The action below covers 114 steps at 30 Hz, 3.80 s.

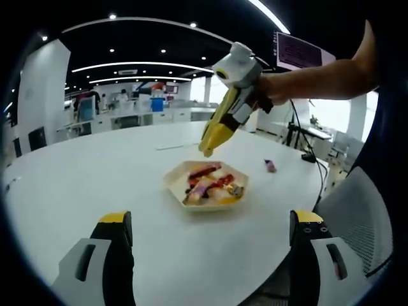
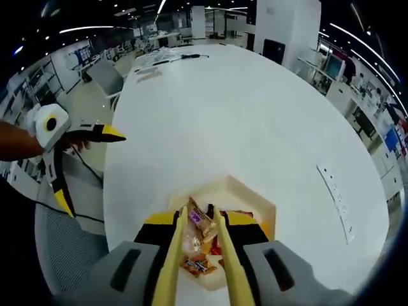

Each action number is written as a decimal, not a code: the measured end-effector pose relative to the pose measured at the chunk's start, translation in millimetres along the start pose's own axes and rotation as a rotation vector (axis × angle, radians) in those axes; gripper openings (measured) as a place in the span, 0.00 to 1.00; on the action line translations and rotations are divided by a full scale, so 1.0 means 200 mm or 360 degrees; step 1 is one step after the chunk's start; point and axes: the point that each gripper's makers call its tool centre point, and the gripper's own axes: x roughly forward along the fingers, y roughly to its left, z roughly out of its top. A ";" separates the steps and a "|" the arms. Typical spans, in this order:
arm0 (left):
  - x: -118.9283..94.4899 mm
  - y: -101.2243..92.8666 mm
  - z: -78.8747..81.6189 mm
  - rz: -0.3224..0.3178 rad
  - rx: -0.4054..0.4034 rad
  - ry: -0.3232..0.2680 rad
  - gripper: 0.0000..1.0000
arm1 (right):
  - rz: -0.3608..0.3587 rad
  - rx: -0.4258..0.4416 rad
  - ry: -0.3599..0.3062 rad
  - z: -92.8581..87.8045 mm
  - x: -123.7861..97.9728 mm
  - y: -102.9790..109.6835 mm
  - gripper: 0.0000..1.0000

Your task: Place the target food into the container with the food tongs after gripping and lifting it, then release it inside without dropping or visibly crushing the food.

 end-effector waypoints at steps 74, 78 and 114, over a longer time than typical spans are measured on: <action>0.03 -0.05 -0.06 -0.0069 -0.0026 0.0099 1.00 | -0.0257 0.0122 -0.0056 -1.18 -0.84 -0.41 0.27; 0.03 -0.04 -0.06 -0.0062 -0.0034 0.0097 1.00 | -0.0253 0.0122 -0.0049 -1.21 -0.84 -0.42 0.27; 0.04 -0.03 -0.09 -0.0057 -0.0057 0.0146 0.99 | -0.0212 -0.0129 0.0198 -1.48 -0.50 -0.40 0.27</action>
